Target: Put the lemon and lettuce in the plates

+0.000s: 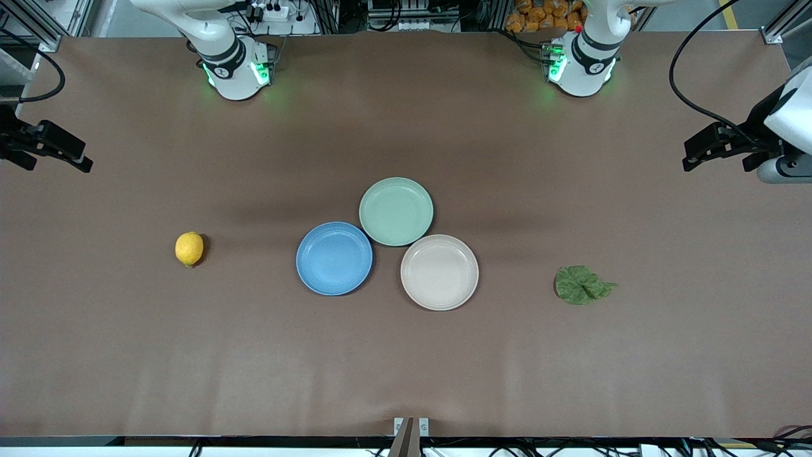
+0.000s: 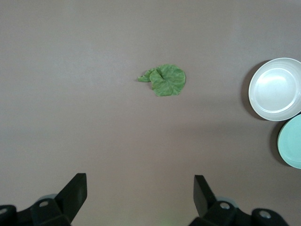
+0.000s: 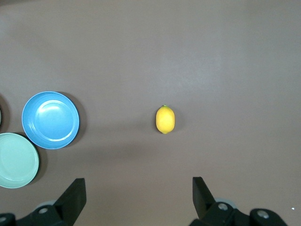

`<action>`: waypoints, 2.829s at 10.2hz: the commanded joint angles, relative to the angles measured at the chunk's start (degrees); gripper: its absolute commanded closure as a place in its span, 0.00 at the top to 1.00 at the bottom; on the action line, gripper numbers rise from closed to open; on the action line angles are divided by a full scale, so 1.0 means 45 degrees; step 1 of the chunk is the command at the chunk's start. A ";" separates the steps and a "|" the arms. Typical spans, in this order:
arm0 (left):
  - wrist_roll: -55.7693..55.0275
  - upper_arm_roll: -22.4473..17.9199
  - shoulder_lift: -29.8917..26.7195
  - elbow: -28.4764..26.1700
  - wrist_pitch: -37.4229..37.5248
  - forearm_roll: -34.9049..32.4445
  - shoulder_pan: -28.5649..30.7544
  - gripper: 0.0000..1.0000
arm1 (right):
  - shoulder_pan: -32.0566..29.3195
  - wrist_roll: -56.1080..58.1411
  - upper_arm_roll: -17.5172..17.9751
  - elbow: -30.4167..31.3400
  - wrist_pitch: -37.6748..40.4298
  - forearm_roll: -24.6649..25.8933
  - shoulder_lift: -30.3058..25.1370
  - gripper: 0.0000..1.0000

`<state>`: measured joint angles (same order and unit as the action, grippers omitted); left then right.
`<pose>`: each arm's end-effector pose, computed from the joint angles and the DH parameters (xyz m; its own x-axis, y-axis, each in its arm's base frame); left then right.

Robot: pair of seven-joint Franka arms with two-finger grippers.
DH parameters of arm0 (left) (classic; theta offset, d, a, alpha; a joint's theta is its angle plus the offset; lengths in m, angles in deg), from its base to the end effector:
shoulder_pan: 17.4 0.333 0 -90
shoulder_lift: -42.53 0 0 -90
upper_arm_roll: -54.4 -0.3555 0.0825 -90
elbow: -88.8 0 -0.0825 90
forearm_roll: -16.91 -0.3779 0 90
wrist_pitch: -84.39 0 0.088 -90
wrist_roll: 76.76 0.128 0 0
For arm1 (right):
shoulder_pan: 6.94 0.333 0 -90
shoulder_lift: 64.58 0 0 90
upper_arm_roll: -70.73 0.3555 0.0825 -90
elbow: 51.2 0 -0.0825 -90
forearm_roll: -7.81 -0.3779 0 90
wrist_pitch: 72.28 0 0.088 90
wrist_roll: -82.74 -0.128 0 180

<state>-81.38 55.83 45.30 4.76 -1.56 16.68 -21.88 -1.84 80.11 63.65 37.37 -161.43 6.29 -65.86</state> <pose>0.5555 -0.0566 0.6582 0.9996 -0.0222 -0.0147 -0.0223 -0.9997 -0.0040 0.5400 -0.0161 0.6654 0.9963 -0.0800 0.0309 -0.0791 -0.9964 -0.0307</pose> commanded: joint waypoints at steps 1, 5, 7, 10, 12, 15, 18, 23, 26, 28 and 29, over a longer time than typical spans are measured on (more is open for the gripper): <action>0.0266 -0.0004 0.0048 0.0140 -0.0039 0.0051 0.0000 1.00 | -0.0214 -0.0236 0.0090 0.0435 0.0121 -0.0229 -0.0380 1.00; 0.0266 -0.0024 0.0203 0.0256 -0.0059 0.0070 -0.0001 1.00 | -0.0194 -0.0236 0.0031 0.0455 0.0122 -0.0210 -0.0380 1.00; 0.0266 -0.0024 0.0262 0.0277 -0.0059 0.0070 0.0000 1.00 | -0.0194 -0.0236 0.0031 0.0455 0.0181 -0.0132 -0.0380 1.00; 0.0265 -0.0062 0.0515 0.0258 -0.0525 0.0186 0.0214 1.00 | -0.0194 -0.0236 0.0031 0.0455 0.0201 -0.0092 -0.0380 1.00; 0.0266 -0.0063 0.0943 0.0024 -0.1132 0.0109 0.0098 1.00 | -0.0194 -0.0217 0.0031 0.0455 0.0220 -0.0092 -0.0380 1.00; 0.0071 -0.0043 0.1316 -0.0287 -0.1580 0.0206 0.0097 1.00 | -0.0252 -0.0217 0.0050 0.0668 0.0201 -0.0092 -0.0399 1.00; -0.0182 -0.0024 0.1336 -0.1264 -0.2674 0.0246 0.0059 1.00 | -0.0311 -0.0217 0.0070 0.1641 -0.0537 -0.0073 -0.0418 1.00; -0.0846 -0.0004 0.2017 -0.2789 -0.4335 0.0519 0.0000 1.00 | -0.0311 -0.0177 0.0108 0.4766 -0.3565 -0.0073 -0.0263 1.00; -0.1994 -0.0004 0.3072 -0.2770 -0.5036 0.0442 -0.0058 1.00 | -0.0292 -0.0197 0.0128 0.6289 -0.5339 -0.0073 0.0263 1.00; -0.2682 -0.0004 0.3697 -0.2770 -0.5836 0.0382 -0.0215 1.00 | -0.0292 -0.0178 0.0109 0.6801 -0.6319 -0.0073 0.0964 1.00; -0.3128 -0.0004 0.4048 -0.2770 -0.6285 0.0363 -0.0235 1.00 | -0.0311 -0.0120 0.0109 0.6803 -0.6671 -0.0053 0.1413 1.00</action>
<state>-92.64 55.92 61.81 -7.99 -27.40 17.98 -22.54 -2.19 79.78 63.35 67.59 -189.32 6.29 -61.60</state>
